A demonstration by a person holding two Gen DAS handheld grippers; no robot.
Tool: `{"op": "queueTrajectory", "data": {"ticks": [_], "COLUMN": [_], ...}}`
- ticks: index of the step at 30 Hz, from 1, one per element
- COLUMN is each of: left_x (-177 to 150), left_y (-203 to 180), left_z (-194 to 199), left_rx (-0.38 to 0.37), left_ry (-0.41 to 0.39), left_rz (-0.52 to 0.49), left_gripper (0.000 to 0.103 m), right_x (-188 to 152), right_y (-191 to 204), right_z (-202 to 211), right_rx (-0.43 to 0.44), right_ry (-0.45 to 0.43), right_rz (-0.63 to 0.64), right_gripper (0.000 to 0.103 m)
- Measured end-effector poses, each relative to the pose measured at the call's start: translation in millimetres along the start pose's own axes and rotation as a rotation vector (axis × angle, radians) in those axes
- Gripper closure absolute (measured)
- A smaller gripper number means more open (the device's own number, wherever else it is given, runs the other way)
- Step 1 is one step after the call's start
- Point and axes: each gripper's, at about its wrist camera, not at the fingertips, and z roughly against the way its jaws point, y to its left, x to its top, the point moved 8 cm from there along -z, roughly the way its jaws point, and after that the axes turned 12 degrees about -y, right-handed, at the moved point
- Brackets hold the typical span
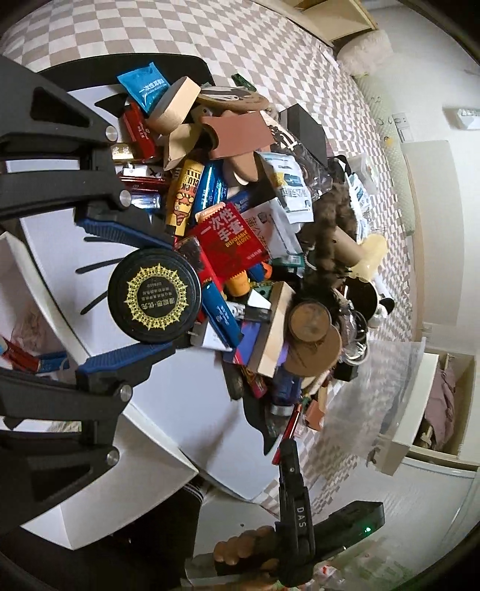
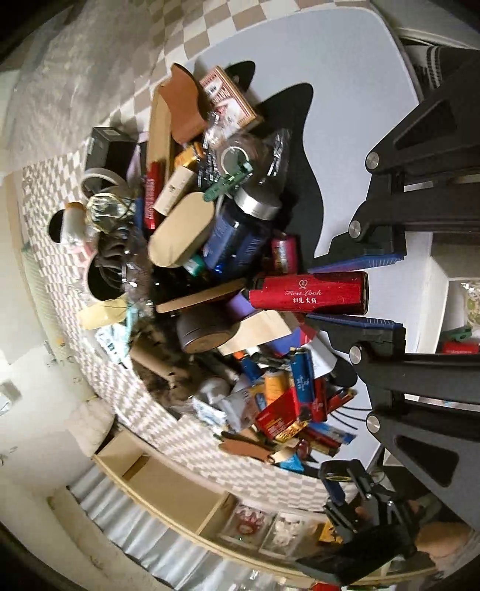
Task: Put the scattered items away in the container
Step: 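Close the left tool on the black tin while the right tool grips the red lighter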
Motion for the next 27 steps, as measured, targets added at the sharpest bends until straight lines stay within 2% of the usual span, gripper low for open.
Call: {"op": "queueTrajectory", "data": {"ticks": [7,13,21,27], "left_x": [-1,-6,-17,-23], "left_y": [-7,-14,-26,-42], "left_z": [18,30,37,40], "left_rx": [-0.018,-0.034,-0.053,-0.098], "left_ry": [-0.006,0.001,0.027,0.047], "left_rz": [0.023,0.024,0.012,-0.009], "left_gripper": [0.053,0.053,0.053,0.053], "right_x": [0,-15,-55,-80], "right_y": [19,52,96,118], "right_z": [16,27,33,33], "right_rx": [0.049,0.108,0.21,0.257], "right_ry": [-0.029,-0.027,0.037,0.094], "right_rz": [0.034,0.113,0.211,0.299], "right_gripper": [0.08,0.08,0.08,0.08]}}
